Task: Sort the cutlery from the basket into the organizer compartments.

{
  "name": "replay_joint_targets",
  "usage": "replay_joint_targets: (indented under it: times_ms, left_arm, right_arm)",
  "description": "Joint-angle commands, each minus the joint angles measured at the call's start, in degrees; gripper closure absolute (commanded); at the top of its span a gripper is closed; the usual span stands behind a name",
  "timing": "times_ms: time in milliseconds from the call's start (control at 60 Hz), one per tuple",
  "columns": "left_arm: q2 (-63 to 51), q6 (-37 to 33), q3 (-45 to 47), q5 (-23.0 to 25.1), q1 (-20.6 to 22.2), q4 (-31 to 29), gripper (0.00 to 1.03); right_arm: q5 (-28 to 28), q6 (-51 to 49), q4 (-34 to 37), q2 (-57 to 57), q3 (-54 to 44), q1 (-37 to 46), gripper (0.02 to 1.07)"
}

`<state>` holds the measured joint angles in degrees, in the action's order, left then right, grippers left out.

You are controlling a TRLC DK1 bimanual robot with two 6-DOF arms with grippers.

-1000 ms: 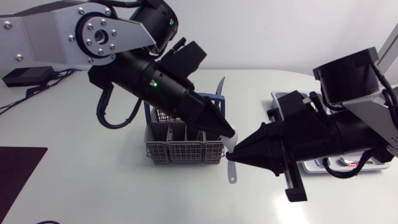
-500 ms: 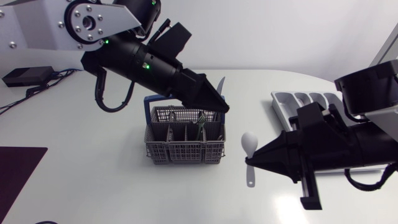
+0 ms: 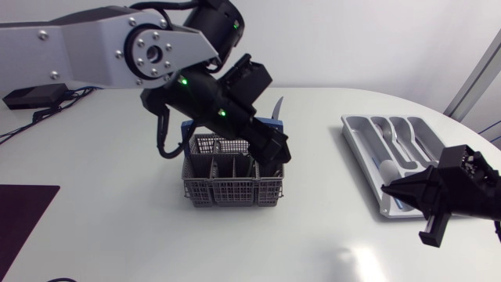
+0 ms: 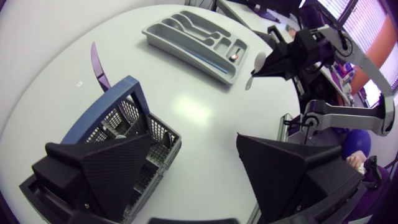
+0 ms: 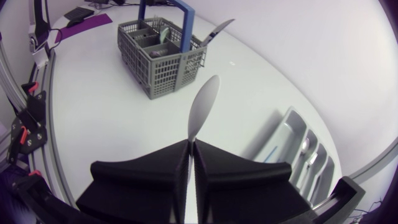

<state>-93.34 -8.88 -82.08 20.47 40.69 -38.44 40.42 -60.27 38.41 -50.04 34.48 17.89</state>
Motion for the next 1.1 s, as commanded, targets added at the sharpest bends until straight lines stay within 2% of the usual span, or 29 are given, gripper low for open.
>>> replay_joint_targets:
  times_ms: [0, 200, 400, 800, 1017, 1083]
  left_arm:
    - [-1.8, -0.4, 1.2, -3.2, 2.5, 0.3, 0.08]
    - [-3.3, -0.9, 2.0, -9.5, 5.2, 1.1, 0.08]
    - [-4.4, -1.4, 2.8, -14.7, 7.4, 2.8, 0.08]
    - [-6.3, -1.7, 3.2, -18.8, 9.0, 4.5, 0.08]
    - [-6.9, -1.7, 2.4, -20.4, 9.2, 4.5, 0.08]
    - [-7.0, -1.9, 2.3, -20.8, 9.3, 4.5, 0.08]
  right_arm:
    - [0.2, -6.7, -0.1, -1.5, -1.4, 5.2, 1.01]
    - [2.3, -15.8, -3.9, -6.7, -1.1, 18.3, 1.01]
    - [4.0, -21.7, -11.9, -14.6, -1.3, 27.7, 1.01]
    - [2.8, -26.7, -31.6, -29.3, -1.8, 33.5, 1.01]
    - [-0.6, -29.6, -44.1, -35.4, -2.5, 33.9, 1.01]
    - [-1.9, -30.9, -45.4, -37.1, -2.3, 33.8, 1.01]
